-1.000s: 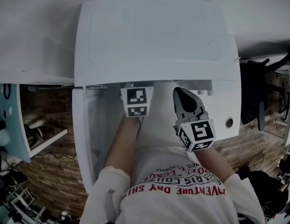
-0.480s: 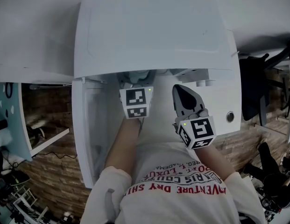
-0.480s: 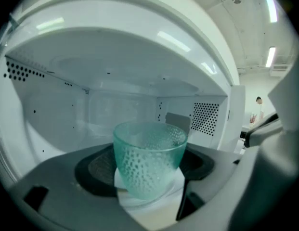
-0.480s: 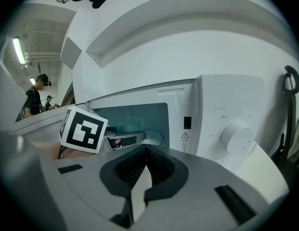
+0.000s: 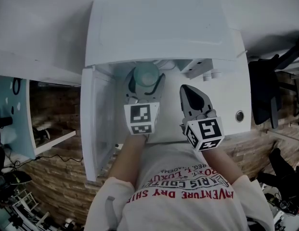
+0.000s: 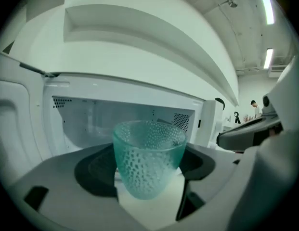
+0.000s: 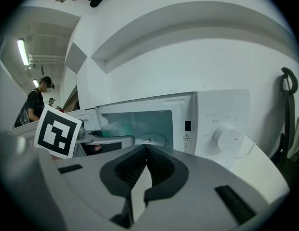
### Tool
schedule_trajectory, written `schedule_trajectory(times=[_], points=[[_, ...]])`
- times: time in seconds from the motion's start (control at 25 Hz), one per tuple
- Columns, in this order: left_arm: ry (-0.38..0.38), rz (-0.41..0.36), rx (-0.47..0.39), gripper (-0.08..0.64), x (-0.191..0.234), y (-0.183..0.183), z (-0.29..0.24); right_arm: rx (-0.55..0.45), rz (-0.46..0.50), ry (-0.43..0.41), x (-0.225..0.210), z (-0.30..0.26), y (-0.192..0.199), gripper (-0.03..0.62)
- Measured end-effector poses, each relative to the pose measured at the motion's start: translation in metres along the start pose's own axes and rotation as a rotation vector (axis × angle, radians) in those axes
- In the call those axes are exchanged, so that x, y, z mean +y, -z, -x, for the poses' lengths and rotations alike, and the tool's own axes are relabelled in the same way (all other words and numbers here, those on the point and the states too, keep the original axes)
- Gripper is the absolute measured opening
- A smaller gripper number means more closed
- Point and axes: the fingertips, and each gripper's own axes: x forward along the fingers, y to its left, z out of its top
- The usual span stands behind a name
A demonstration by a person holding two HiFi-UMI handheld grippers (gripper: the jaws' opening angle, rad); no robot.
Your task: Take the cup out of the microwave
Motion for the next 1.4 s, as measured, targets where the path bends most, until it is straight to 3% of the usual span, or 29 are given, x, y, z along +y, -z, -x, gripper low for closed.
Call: schedule_trajectory(times=[0.28,0.52,0.92,1.4], points=[[0.009,-0.005,-0.045,0.379,-0.018,-0.021,0.056,-0.037,0.022,-0.026,0.024,0.018,-0.008,0.011],[0.032,0.036,-0.077,0.379,-0.023,-0.05,0.095,-0.168,0.066,-0.028,0.036,0.036,-0.04,0.011],[0.007,-0.026,-0.177,0.379,-0.023,-0.103,0.127,-0.3,0.146,-0.059,0.053,0.052,-0.089,0.011],[0.014,-0.032,-0.192,0.379,-0.016,-0.11,0.121,-0.295,0.193,-0.094,0.066,0.047,-0.098,0.011]])
